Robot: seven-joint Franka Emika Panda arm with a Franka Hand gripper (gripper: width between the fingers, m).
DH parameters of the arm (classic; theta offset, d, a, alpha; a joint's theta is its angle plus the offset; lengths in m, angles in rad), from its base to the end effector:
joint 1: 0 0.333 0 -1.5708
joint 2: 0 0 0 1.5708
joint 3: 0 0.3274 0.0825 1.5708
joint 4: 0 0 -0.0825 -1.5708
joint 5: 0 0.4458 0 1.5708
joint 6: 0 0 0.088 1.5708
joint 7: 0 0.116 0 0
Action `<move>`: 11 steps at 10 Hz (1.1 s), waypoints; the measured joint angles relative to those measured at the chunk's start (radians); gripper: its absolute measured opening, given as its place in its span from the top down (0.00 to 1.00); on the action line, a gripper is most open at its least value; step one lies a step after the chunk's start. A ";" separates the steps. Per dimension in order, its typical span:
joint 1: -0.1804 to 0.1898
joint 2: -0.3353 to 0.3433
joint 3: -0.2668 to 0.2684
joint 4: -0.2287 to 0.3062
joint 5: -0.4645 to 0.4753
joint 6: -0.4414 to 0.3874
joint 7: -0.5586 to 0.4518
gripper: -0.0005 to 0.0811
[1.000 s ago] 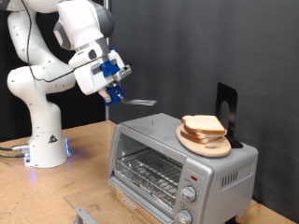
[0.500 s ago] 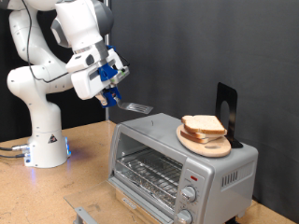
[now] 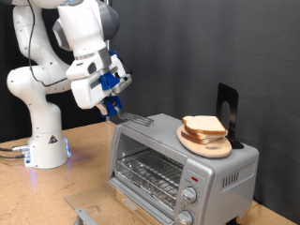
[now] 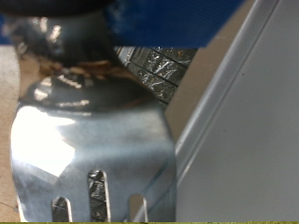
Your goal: Make a piece of toast with the oven
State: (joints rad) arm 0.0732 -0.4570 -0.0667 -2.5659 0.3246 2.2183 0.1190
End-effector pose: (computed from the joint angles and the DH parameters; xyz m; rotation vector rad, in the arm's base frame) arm 0.4557 0.0166 0.4016 -2.8048 0.4102 -0.1213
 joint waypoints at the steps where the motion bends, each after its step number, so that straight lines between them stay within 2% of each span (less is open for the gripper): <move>1: 0.011 0.013 0.007 0.007 0.001 0.000 -0.006 0.46; 5: 0.040 0.043 0.041 0.023 0.027 0.047 -0.001 0.46; 11: 0.040 0.095 0.066 0.057 0.031 0.089 0.033 0.46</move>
State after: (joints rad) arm 0.1133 -0.3624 -0.0007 -2.5091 0.3553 2.3074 0.1516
